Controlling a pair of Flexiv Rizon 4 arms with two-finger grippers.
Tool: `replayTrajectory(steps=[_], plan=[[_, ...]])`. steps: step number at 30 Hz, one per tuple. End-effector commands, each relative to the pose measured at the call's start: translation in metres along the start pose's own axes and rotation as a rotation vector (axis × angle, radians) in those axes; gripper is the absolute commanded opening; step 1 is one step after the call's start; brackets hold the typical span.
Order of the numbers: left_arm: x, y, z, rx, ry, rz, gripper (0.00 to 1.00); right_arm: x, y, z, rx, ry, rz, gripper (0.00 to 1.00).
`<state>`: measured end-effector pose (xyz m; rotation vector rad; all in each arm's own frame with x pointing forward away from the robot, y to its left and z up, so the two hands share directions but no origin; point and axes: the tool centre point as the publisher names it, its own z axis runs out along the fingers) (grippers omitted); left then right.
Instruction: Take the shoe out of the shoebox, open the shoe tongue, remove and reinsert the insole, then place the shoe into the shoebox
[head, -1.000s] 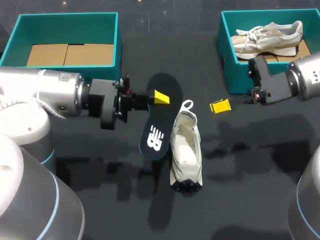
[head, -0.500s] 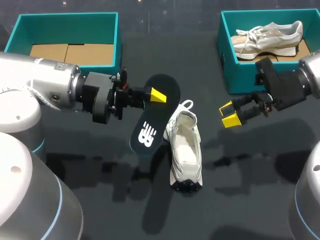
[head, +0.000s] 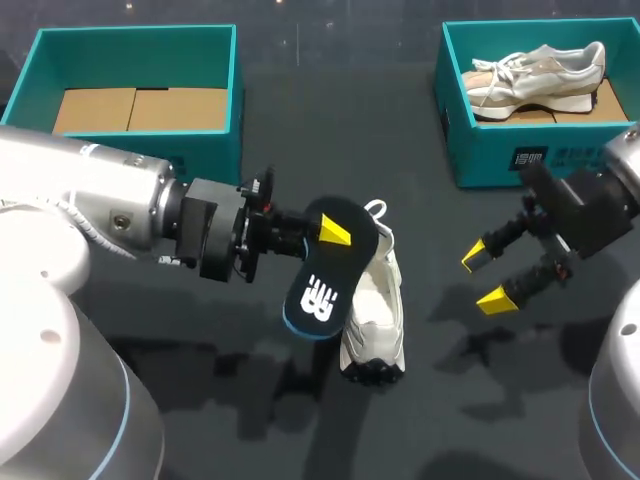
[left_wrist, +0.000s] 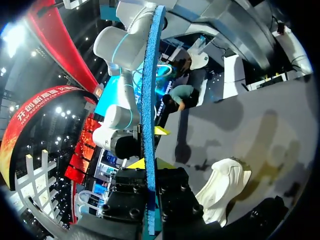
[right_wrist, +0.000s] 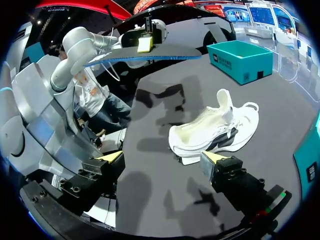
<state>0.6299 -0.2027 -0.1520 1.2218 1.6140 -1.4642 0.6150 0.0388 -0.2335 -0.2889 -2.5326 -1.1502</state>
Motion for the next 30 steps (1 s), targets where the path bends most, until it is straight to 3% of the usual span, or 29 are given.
replayTrajectory(steps=[1,5,7,13,25,27,30], plan=[[0.004,-0.009,-0.004,-0.027,-0.007,0.002,0.0,-0.002,0.001,0.0,0.006,0.004,0.001,1.0],[0.004,-0.009,-0.004,-0.027,-0.007,0.002,0.0,-0.002,0.001,0.0,0.006,0.004,0.001,1.0],[0.014,-0.01,0.003,-0.014,-0.007,-0.069,0.0,-0.013,0.0,0.006,0.079,-0.062,0.018,1.0],[0.03,-0.016,0.01,0.007,0.01,-0.166,0.0,-0.029,-0.008,0.017,0.101,-0.153,-0.136,1.0],[0.03,-0.014,0.008,0.001,0.013,-0.161,0.0,-0.031,-0.009,0.017,0.1,-0.132,-0.139,1.0],[0.037,-0.012,0.017,-0.004,0.026,-0.177,0.0,-0.045,-0.01,0.026,0.157,-0.172,-0.186,1.0],[0.045,-0.012,0.021,-0.003,0.039,-0.216,0.0,-0.059,-0.012,0.04,0.166,-0.186,-0.261,1.0]])
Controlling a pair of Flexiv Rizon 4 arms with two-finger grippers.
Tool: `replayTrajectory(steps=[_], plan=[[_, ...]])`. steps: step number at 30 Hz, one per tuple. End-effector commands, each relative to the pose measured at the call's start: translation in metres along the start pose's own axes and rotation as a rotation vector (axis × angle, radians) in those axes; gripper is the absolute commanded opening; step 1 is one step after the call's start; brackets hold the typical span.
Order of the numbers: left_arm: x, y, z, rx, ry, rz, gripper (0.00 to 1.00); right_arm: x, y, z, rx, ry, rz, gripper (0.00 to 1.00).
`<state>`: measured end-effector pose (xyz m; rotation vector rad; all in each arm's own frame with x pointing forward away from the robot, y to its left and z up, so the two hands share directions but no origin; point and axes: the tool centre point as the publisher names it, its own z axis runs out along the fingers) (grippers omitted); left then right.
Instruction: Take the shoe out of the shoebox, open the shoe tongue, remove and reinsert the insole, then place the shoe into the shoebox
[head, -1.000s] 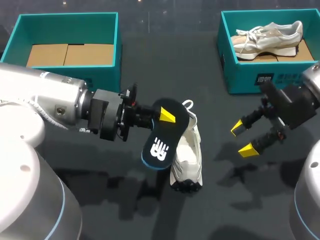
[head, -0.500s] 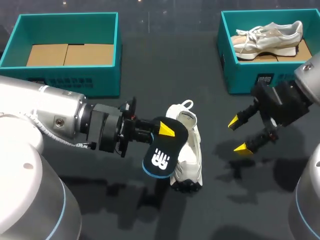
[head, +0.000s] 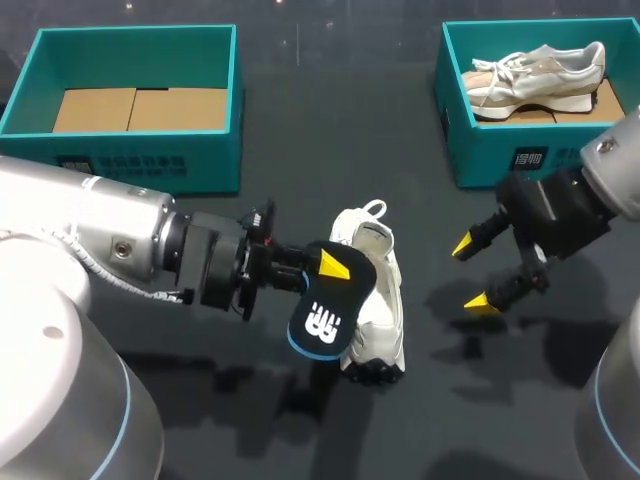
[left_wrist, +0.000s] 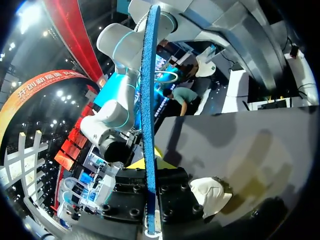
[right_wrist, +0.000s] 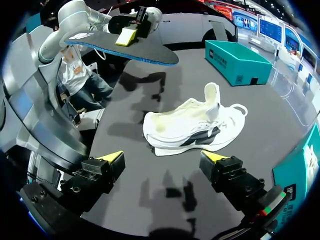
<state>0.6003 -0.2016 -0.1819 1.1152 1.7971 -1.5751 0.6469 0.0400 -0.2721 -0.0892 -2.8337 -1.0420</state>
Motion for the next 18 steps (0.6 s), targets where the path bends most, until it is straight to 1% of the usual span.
replayTrajectory(steps=[1,6,11,12,13,18], plan=[[0.008,0.006,0.013,-0.019,0.01,-0.025,0.0,-0.014,0.003,0.029,0.014,-0.023,-0.079,1.0],[0.017,0.011,0.012,-0.029,-0.007,-0.076,0.0,-0.019,0.002,0.042,0.001,-0.037,-0.11,1.0],[0.026,0.016,0.015,-0.039,-0.018,-0.122,0.0,-0.024,0.001,0.053,0.021,-0.038,-0.134,1.0],[0.028,0.017,0.014,-0.059,0.007,-0.113,0.0,-0.024,0.0,0.054,0.027,-0.032,-0.138,1.0],[0.028,0.017,0.014,-0.059,0.007,-0.113,0.0,-0.023,0.001,0.053,0.038,-0.019,-0.151,1.0],[0.028,0.017,0.014,-0.059,0.007,-0.113,0.0,-0.023,0.001,0.053,0.038,-0.019,-0.151,1.0]])
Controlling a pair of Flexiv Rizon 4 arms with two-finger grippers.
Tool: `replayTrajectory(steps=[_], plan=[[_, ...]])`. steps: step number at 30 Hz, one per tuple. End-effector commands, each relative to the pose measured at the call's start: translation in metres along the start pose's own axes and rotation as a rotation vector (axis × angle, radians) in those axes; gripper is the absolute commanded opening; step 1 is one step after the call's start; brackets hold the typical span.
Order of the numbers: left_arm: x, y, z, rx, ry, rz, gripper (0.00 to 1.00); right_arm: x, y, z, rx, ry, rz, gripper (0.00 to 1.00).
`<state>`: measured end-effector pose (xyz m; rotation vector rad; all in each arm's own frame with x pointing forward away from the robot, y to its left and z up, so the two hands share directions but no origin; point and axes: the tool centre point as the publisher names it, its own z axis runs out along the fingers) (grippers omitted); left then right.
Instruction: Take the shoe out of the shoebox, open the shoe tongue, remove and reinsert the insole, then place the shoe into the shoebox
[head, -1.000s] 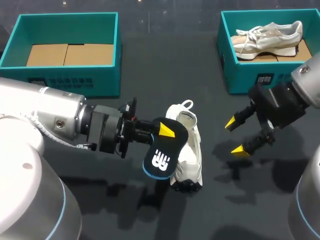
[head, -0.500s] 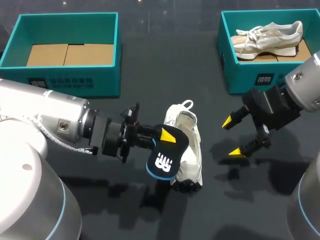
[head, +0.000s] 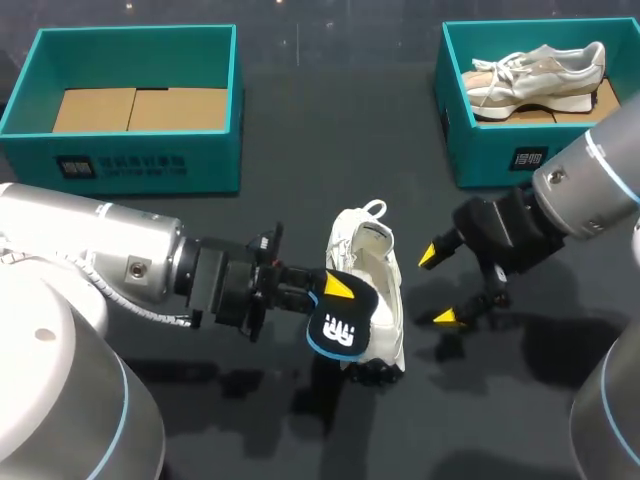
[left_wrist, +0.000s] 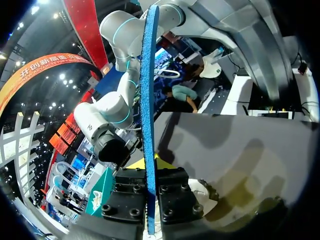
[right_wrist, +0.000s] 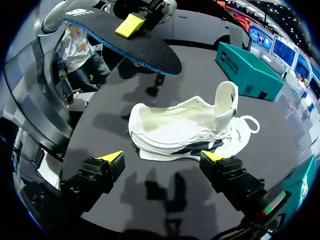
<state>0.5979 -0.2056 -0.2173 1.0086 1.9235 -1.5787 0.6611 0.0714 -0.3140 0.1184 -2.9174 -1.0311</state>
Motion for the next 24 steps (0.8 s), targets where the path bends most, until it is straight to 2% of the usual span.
replayTrajectory(steps=[1,5,10,13,21,24], plan=[[-0.001,-0.001,0.002,-0.005,0.002,0.0,0.0,-0.004,0.002,0.002,0.007,0.007,0.001,1.0],[0.001,0.001,0.006,-0.01,0.006,-0.014,0.0,-0.005,0.001,0.003,0.012,0.0,0.001,1.0],[0.008,0.006,0.009,0.009,0.017,-0.067,0.0,-0.004,0.002,0.017,0.076,-0.017,0.011,1.0],[0.012,0.009,0.01,0.009,0.019,-0.087,0.0,-0.004,0.002,0.02,0.084,-0.022,0.013,1.0],[0.016,0.022,0.018,-0.014,0.015,-0.135,0.0,-0.004,0.002,0.03,0.139,-0.028,0.031,1.0],[0.016,0.023,0.019,-0.027,0.014,-0.131,0.0,-0.003,0.002,0.033,0.135,-0.031,0.045,1.0]])
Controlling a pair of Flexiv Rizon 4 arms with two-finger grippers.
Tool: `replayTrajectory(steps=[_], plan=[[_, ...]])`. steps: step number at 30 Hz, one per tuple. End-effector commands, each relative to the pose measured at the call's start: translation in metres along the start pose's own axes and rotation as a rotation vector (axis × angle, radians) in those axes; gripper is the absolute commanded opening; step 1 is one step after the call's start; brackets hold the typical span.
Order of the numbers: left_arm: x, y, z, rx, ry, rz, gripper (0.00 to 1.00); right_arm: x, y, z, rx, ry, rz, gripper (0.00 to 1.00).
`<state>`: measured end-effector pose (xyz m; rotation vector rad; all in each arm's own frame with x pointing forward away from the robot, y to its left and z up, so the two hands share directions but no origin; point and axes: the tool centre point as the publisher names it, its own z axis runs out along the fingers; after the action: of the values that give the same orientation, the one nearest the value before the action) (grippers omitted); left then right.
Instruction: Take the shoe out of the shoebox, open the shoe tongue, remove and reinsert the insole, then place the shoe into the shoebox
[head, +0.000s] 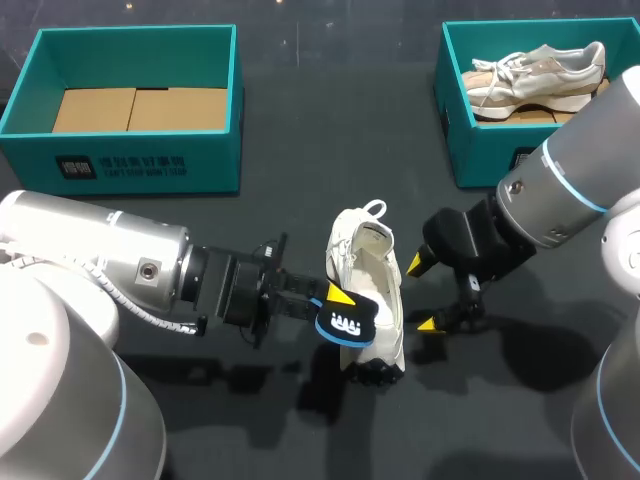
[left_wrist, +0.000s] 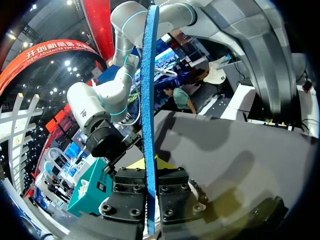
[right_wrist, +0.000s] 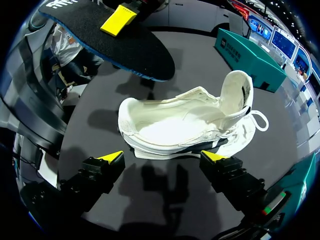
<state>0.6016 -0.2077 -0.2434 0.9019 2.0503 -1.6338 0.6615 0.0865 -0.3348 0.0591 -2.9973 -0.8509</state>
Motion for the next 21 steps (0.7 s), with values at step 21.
replayTrajectory(steps=[21], plan=[[-0.005,0.001,0.022,0.041,-0.001,0.019,0.0,0.006,0.008,0.014,0.047,-0.041,0.093,1.0]])
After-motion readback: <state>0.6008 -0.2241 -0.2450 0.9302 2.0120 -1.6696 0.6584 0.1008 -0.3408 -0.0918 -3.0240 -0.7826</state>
